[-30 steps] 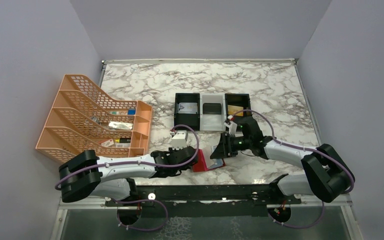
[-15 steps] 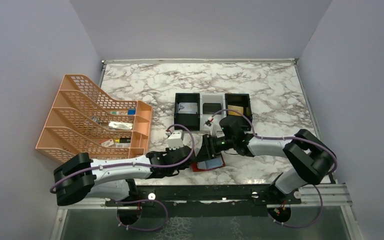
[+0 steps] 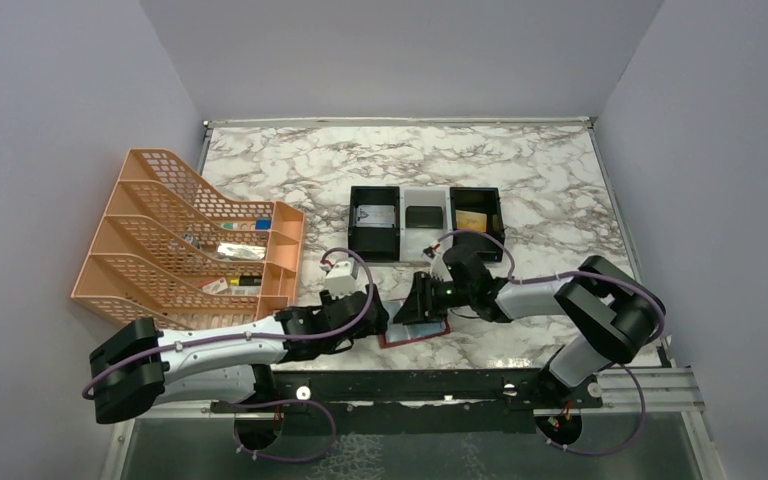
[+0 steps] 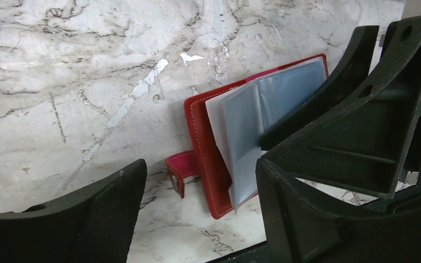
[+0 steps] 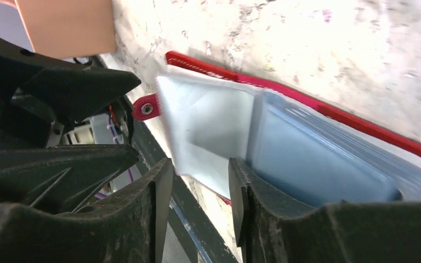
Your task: Take the credit cards out of the card holder
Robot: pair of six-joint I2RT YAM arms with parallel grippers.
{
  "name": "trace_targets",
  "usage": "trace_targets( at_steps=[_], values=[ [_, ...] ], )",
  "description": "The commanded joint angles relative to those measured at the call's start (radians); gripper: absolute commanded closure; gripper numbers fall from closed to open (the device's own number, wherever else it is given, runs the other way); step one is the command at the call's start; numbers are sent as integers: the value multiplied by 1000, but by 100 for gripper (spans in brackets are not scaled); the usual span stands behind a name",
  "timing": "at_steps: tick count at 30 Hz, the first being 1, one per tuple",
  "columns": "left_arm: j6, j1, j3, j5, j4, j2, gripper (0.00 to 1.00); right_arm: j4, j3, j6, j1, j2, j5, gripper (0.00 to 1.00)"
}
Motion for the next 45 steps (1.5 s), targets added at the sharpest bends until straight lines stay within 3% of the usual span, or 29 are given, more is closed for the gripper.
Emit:
trace_targets(
  at_steps=[1, 8, 12, 16, 24, 45],
  values=[
    [17, 6, -23, 18, 83, -5, 25, -9, -34, 19, 2, -55, 133, 62],
    [97, 56, 33, 19, 96, 125, 21, -62, -30, -1, 2, -131, 172, 69],
    [100, 82, 52, 46, 109, 178, 26, -111, -32, -17, 2, -177, 215, 70],
    [102, 83, 39, 65, 136, 191, 39, -206, -13, -47, 2, -240, 269, 71],
    [118, 84, 43, 110, 172, 230, 47, -601, 41, -154, 2, -466, 645, 61],
    [137, 83, 69, 131, 152, 234, 55, -577, -1, -117, 2, -414, 490, 58]
  ],
)
